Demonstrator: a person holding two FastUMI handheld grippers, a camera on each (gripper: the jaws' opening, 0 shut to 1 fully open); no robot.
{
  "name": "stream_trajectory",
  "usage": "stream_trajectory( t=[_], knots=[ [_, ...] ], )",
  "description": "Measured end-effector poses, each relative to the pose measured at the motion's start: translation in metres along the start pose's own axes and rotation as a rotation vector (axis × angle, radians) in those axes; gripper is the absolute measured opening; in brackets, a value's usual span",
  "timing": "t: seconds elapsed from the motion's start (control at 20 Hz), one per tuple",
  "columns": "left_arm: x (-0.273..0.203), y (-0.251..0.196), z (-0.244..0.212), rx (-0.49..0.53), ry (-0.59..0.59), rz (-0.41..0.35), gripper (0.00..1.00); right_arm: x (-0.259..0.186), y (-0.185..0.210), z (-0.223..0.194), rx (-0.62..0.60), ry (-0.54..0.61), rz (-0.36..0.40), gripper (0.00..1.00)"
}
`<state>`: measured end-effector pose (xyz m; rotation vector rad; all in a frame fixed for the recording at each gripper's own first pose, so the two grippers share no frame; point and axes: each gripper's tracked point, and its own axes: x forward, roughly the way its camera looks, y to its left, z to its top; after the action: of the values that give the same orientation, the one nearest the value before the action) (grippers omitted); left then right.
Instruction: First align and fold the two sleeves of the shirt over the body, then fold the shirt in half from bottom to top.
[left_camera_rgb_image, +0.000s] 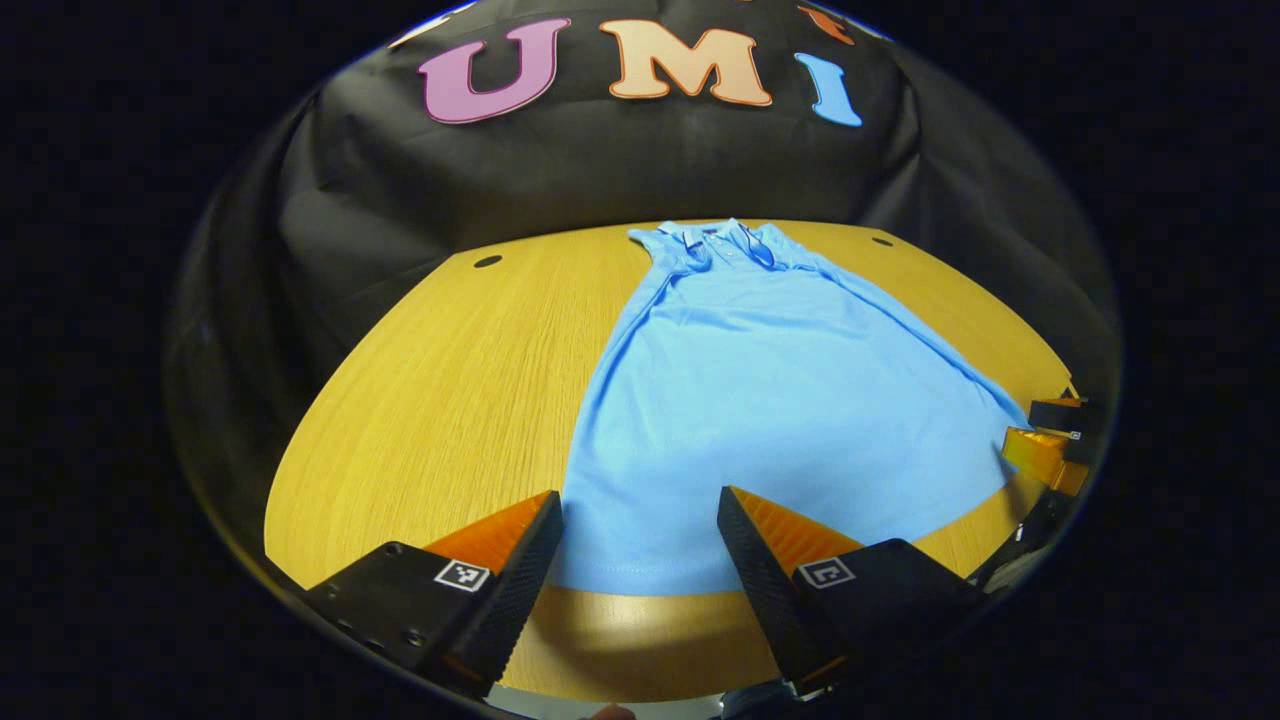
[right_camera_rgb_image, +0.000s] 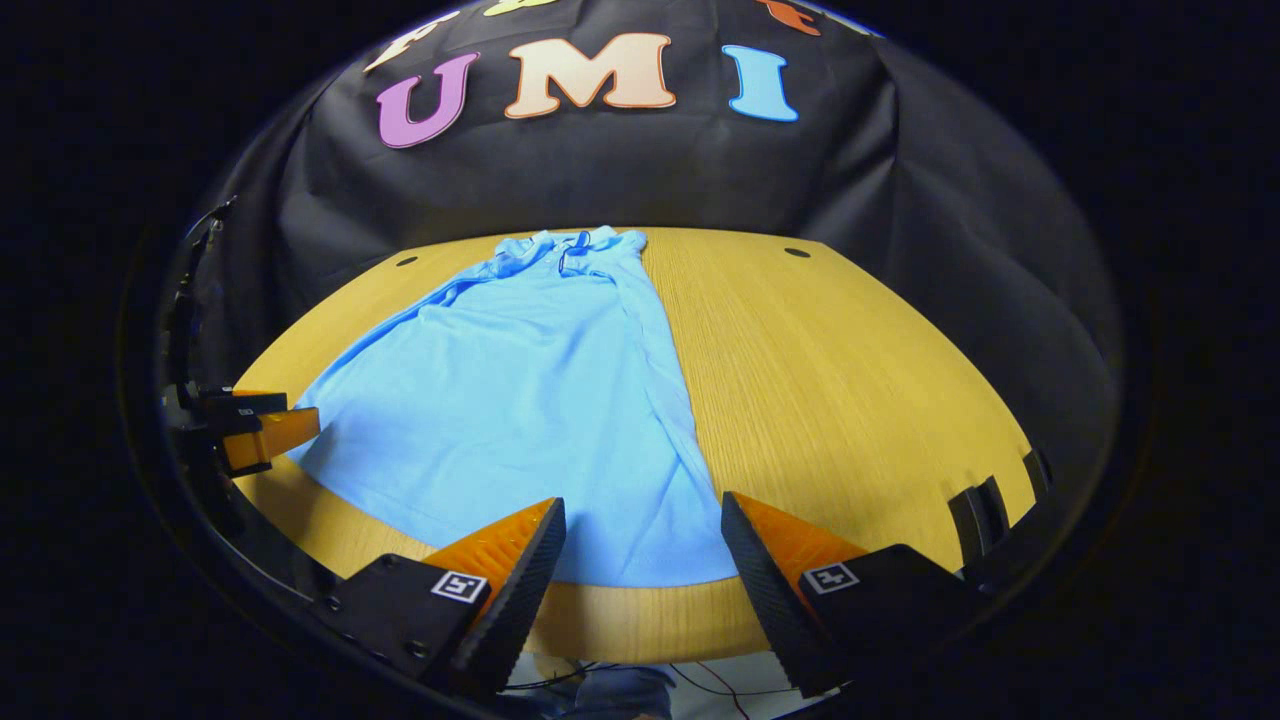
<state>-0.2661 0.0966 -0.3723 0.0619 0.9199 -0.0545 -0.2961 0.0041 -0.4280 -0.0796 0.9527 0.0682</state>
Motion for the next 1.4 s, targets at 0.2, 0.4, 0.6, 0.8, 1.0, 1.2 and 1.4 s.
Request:
stream_trajectory(
  t=[0.2,0.4,0.6,0.8,1.0,1.2,1.4],
  knots=[
    [0.000,-0.003,0.002,0.049,-0.032,-0.017,0.95,0.002,0.005,0.001,0.026,0.004,0.009,0.98],
    [0.002,-0.020,0.002,-0.017,-0.041,-0.064,0.83,0.003,0.019,0.000,-0.010,0.021,0.071,0.84],
    [0.001,-0.034,0.001,0.011,-0.027,-0.083,0.40,0.005,0.028,0.001,0.029,0.039,0.112,0.25],
    [0.002,-0.038,0.001,0.036,-0.004,-0.060,0.00,0.008,0.031,0.003,0.091,0.068,0.133,0.03],
    [0.000,-0.041,0.004,-0.096,0.046,-0.104,0.00,0.006,0.032,0.011,0.066,0.075,0.122,0.02],
    [0.001,-0.035,0.025,-0.130,0.041,-0.107,0.00,0.002,0.037,0.046,0.049,0.020,0.134,0.03],
    [-0.006,-0.040,0.068,-0.132,-0.012,-0.118,0.00,-0.004,0.038,0.094,0.037,-0.046,0.162,0.00]
  ],
)
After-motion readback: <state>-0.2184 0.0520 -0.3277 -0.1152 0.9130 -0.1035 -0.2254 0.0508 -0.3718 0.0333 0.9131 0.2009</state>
